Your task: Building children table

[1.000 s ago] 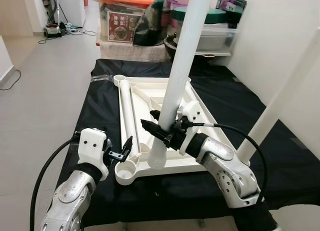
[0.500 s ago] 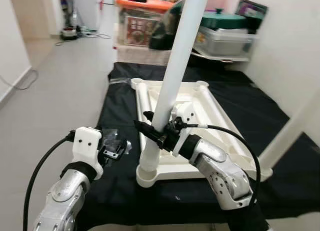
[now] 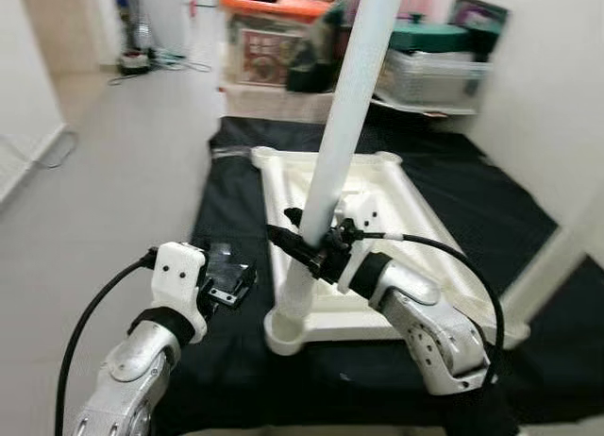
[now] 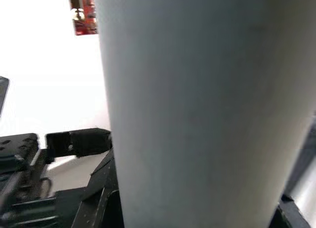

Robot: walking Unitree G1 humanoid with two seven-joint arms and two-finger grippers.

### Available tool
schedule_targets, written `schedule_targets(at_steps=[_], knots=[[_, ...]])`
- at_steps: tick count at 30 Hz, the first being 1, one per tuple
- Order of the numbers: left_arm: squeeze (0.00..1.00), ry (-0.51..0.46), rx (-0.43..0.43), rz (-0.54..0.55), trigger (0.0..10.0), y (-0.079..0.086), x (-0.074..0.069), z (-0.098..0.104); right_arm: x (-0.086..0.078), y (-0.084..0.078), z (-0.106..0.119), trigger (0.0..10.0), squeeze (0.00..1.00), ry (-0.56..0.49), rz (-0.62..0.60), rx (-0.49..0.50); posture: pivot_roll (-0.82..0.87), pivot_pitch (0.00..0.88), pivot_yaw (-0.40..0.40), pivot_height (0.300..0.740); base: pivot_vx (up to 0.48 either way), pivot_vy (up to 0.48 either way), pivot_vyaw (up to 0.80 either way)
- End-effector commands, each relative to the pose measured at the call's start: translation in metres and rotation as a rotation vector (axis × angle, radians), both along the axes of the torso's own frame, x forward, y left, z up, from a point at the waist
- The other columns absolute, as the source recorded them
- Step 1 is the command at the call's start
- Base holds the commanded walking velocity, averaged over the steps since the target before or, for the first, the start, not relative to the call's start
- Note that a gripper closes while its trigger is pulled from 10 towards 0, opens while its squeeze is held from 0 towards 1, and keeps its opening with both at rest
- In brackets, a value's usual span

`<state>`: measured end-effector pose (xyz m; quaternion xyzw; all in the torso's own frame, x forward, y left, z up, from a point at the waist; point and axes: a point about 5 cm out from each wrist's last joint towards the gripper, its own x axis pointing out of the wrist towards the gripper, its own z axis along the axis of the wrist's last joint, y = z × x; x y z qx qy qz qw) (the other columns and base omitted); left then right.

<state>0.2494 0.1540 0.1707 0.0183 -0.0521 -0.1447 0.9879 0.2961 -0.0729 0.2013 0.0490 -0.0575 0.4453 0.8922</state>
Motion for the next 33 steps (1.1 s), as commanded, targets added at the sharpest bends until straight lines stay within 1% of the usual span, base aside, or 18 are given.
schedule_targets(at_steps=[1,11,16,19,23,25,27,30,31,32,33], knots=[[0.0,-0.012,-0.002,-0.01,10.0,-0.002,-0.001,0.002,-0.001,-0.001,0.002,10.0,0.0,-0.021,-0.002,-0.004,0.11,0.0,-0.151,0.74,0.0,0.0,0.0],[0.0,-0.005,0.014,-0.013,10.0,-0.002,-0.002,-0.001,-0.001,-0.001,-0.001,10.0,0.0,-0.025,-0.001,-0.019,0.12,0.0,-0.151,0.74,0.0,0.0,0.0],[0.0,-0.003,0.018,-0.018,10.0,-0.002,-0.002,-0.002,-0.001,-0.006,-0.003,10.0,0.0,-0.032,-0.007,-0.045,0.12,0.0,-0.148,0.74,0.0,0.0,0.0],[0.0,-0.003,0.018,-0.018,10.0,-0.002,-0.002,-0.002,-0.001,-0.006,-0.003,10.0,0.0,-0.032,-0.007,-0.045,0.12,0.0,-0.148,0.74,0.0,0.0,0.0],[0.0,0.003,0.016,-0.022,10.0,-0.001,-0.003,-0.003,-0.004,-0.009,-0.007,10.0,0.0,-0.044,0.007,-0.084,0.11,0.0,-0.141,0.74,0.0,0.0,0.0],[0.0,0.014,0.028,0.005,10.0,0.008,-0.004,-0.005,-0.007,-0.008,-0.01,10.0,0.0,-0.055,0.033,-0.119,0.11,0.0,-0.145,0.74,0.0,0.0,0.0],[0.0,0.018,0.039,0.038,10.0,0.017,-0.005,-0.006,-0.008,-0.006,-0.011,10.0,0.0,-0.06,0.049,-0.128,0.12,0.0,-0.148,0.74,0.0,0.0,0.0],[0.0,0.019,0.046,0.058,10.0,0.022,-0.006,-0.006,-0.009,-0.005,-0.011,10.0,0.0,-0.064,0.058,-0.132,0.12,0.0,-0.152,0.74,0.0,0.0,0.0],[0.0,0.022,0.048,0.078,10.0,0.027,-0.007,-0.007,-0.011,-0.003,-0.011,10.0,0.0,-0.063,0.07,-0.132,0.12,0.0,-0.157,0.74,0.0,0.0,0.0],[0.0,0.022,0.048,0.078,10.0,0.027,-0.007,-0.007,-0.011,-0.003,-0.011,10.0,0.0,-0.063,0.07,-0.132,0.12,0.0,-0.157,0.74,0.0,0.0,0.0],[0.0,0.027,0.047,0.116,10.0,0.037,-0.009,-0.007,-0.014,0.0,-0.012,10.0,0.0,-0.061,0.091,-0.13,0.12,0.0,-0.16,0.74,0.0,0.0,0.0]])
